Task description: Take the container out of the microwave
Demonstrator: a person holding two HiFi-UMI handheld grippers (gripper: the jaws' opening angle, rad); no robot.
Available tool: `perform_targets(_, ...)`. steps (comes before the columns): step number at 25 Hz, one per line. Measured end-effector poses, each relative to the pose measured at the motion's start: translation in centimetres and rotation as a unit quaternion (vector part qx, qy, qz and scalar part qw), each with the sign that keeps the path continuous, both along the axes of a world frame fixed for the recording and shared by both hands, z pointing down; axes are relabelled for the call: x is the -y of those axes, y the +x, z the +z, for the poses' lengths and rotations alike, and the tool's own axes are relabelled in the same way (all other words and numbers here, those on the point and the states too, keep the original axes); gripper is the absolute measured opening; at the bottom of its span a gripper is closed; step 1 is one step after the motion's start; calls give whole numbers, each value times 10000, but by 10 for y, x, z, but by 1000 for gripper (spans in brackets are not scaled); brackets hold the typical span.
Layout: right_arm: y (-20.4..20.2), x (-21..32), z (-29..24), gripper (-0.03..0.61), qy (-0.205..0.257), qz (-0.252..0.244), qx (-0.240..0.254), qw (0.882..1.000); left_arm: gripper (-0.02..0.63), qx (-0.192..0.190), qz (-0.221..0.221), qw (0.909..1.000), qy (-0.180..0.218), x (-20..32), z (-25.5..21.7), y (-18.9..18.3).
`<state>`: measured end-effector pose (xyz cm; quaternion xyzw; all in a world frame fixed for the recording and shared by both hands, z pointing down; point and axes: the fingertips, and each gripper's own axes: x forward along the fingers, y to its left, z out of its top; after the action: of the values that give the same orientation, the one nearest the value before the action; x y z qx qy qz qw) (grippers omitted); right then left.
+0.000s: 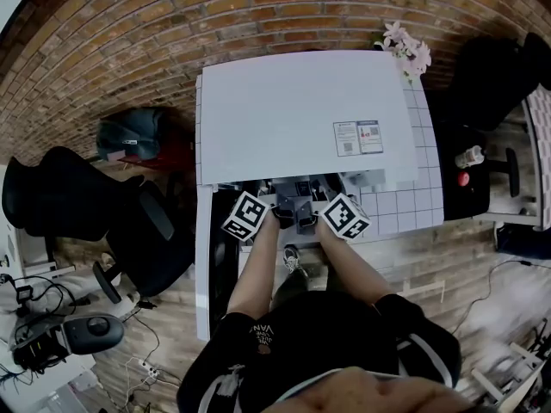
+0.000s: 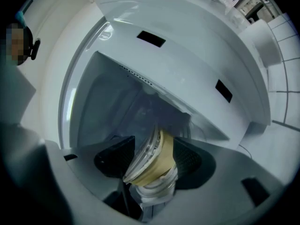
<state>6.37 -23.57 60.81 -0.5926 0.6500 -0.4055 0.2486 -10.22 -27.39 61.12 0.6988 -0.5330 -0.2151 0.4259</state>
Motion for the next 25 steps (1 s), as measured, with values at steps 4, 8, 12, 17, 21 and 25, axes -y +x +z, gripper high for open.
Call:
perform_targets(4,2,8,2,229,17,-30,-83,10000,224,18,44,10000,-50,4,5,0)
perform_targets(8,2,15,0,229,21,-36,-55,10000,224,103,20,9999,22,8,4,1)
perform_targets(12,1,20,2,229,-14,-76,-61,10000,224,270,113,9996,52,11,2,5)
perform_targets(17,-3,23,4,229,-81,-240,-245,9994,222,355,129,9993,-17,10,4,5)
perform_targets(21,-1,22,9,223,-195,-288,-507,9981,193,468,116,9988,-77,10,6,4)
perform_targets(25,1,19,10,196,-195,-318,-634,9973,166,600,131,9981,-68,7,8,4)
